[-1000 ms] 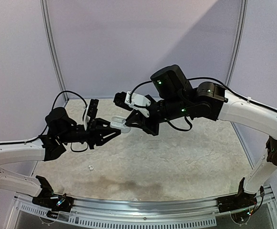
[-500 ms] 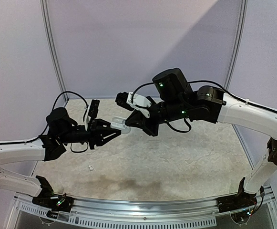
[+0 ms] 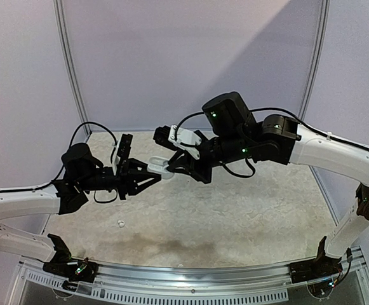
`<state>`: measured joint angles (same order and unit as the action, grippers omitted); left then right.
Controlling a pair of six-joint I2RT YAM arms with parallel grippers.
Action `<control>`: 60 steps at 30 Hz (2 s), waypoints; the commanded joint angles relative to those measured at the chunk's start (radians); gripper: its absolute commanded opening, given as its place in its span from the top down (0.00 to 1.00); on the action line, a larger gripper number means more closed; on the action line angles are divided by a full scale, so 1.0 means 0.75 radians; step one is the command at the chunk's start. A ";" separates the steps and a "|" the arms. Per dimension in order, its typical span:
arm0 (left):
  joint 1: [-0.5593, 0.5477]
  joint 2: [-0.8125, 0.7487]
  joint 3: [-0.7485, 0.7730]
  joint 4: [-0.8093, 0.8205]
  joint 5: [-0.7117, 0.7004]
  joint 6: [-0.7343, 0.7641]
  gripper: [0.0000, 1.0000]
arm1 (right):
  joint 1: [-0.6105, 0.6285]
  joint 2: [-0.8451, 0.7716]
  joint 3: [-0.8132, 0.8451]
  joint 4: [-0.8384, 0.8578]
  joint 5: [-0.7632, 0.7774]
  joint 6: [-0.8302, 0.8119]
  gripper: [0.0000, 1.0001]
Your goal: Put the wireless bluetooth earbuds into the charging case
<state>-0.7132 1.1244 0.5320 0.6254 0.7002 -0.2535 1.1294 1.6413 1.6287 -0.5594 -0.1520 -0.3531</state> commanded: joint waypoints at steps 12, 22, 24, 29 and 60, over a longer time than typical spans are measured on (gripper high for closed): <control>0.006 -0.023 0.043 0.042 0.105 0.260 1.00 | 0.011 0.065 0.083 -0.217 -0.053 -0.008 0.95; 0.006 -0.029 0.049 0.002 0.111 0.304 1.00 | 0.012 0.142 0.208 -0.406 -0.077 -0.037 0.93; 0.006 -0.027 0.051 -0.018 0.112 0.322 1.00 | 0.010 0.169 0.246 -0.441 -0.062 -0.045 0.90; 0.006 -0.028 0.056 -0.042 0.121 0.332 1.00 | 0.011 0.204 0.295 -0.450 -0.041 -0.057 0.83; 0.006 -0.027 0.042 -0.069 0.076 0.273 1.00 | 0.013 0.231 0.383 -0.457 -0.099 -0.055 1.00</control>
<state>-0.7116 1.1233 0.5411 0.5251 0.7696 -0.0189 1.1339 1.8214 1.9381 -0.9161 -0.2085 -0.4007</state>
